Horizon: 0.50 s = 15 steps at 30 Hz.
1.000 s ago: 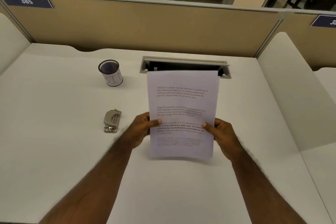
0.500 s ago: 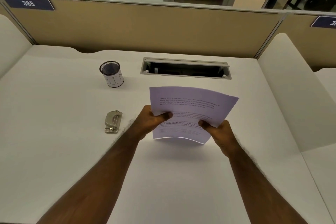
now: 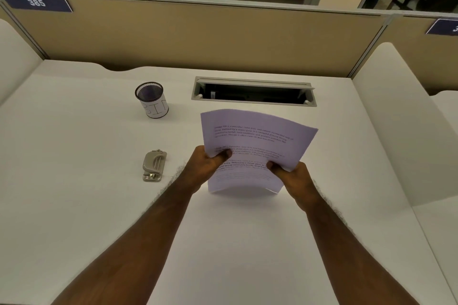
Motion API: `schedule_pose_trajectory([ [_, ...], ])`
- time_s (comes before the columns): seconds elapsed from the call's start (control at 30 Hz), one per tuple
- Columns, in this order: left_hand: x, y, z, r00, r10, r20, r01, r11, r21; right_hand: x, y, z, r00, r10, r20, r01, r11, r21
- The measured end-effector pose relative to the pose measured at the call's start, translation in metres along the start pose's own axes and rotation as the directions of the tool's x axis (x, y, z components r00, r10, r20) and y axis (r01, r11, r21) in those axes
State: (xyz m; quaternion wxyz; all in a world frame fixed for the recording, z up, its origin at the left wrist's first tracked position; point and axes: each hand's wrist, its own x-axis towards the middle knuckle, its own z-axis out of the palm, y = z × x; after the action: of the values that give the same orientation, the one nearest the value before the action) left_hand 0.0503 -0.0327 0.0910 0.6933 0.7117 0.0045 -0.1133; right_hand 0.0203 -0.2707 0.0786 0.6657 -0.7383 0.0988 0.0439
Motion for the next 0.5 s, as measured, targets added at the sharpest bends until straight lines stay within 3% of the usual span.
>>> schedule_pose_trajectory([
  [0.13,0.003,-0.01,0.001,0.987,-0.069,-0.148,0.052,0.992,-0.115,-0.001,0.009,-0.002,0.998,-0.001,-0.063,-0.002,0.999,-0.041],
  [0.23,0.003,-0.015,-0.003,0.982,-0.102,-0.157,0.035,0.924,-0.38,-0.006,0.024,-0.004,0.958,0.193,-0.214,-0.173,0.979,0.107],
  [0.3,0.002,-0.02,0.0,0.982,-0.145,-0.121,0.051,0.821,-0.569,-0.013,0.034,-0.003,0.925,0.345,-0.157,-0.306,0.924,0.23],
  [0.37,0.0,-0.025,0.005,0.972,-0.21,-0.107,0.088,0.744,-0.662,-0.017,0.038,0.0,0.9,0.437,-0.006,-0.4,0.829,0.391],
  [0.43,-0.004,-0.032,0.011,0.962,-0.261,-0.075,0.145,0.728,-0.67,-0.018,0.037,0.003,0.902,0.416,0.114,-0.411,0.747,0.522],
  [0.5,-0.008,-0.036,0.012,0.952,-0.303,-0.039,0.206,0.728,-0.654,-0.017,0.037,0.004,0.927,0.357,0.12,-0.361,0.752,0.551],
])
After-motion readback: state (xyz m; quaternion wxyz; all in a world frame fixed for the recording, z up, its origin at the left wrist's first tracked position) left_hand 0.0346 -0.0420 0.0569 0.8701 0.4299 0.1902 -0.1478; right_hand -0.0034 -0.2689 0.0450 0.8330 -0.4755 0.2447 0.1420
